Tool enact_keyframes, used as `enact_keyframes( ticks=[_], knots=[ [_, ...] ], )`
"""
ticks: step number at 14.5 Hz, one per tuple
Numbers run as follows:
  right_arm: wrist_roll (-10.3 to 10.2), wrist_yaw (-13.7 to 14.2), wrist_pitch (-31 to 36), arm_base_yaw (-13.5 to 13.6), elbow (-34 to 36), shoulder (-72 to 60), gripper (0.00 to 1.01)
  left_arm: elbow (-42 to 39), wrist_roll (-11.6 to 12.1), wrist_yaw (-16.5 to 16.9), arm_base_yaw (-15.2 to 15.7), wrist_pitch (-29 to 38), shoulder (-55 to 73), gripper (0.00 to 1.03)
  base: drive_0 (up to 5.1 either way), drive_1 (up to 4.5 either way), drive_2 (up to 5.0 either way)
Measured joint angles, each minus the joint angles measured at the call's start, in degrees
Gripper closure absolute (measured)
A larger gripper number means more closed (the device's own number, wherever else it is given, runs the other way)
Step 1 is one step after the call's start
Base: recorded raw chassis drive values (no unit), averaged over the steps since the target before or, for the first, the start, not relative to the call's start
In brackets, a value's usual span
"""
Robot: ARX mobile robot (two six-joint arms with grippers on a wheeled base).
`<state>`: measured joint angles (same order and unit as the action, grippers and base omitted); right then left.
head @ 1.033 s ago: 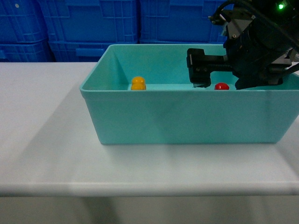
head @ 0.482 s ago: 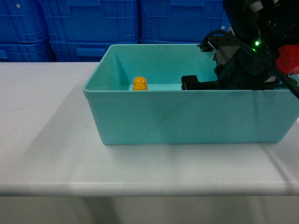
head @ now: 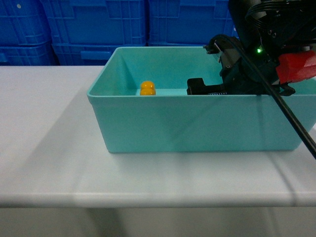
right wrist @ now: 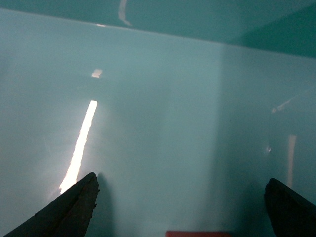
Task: Pick red block from blue box to shelf
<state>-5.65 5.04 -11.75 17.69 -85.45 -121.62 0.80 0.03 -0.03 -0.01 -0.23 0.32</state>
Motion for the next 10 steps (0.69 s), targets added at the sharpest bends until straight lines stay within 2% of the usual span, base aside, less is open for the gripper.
enact_keyframes(
  ticks=[1,2,5,6,7,9,10],
  knots=[
    [0.2,0.4,0.2,0.0,-0.2,-0.3,0.04,0.0,0.0,0.0,0.0,0.0,0.0,0.05,0.0,0.0,0.0],
    [0.4,0.6,0.7,0.1,-0.2,-0.6,0.13,0.0,0.0,0.0,0.0,0.0,0.0,0.05,0.0,0.0,0.0],
    [0.8,0.7,1.6,0.7,-0.2,-0.9,0.45,0.0,0.0,0.0,0.0,0.0,0.0,0.05,0.0,0.0,0.0],
    [0.8,0.8,1.7,0.6,-0.2,-0.9,0.63,0.0,0.0,0.0,0.0,0.0,0.0,0.05,0.0,0.0,0.0],
    [1.0,0.9,2.1,0.2,0.0,-0.9,0.72,0.0,0.0,0.0,0.0,0.0,0.0,0.05,0.0,0.0,0.0],
    [1.7,0.9,2.8,-0.5,0.7,-0.3,0.72,0.0,0.0,0.0,0.0,0.0,0.0,0.05,0.0,0.0,0.0],
    [2.7,0.6,2.6,-1.3,1.0,0.2,0.72,0.0,0.0,0.0,0.0,0.0,0.0,0.05,0.0,0.0,0.0]
  ],
)
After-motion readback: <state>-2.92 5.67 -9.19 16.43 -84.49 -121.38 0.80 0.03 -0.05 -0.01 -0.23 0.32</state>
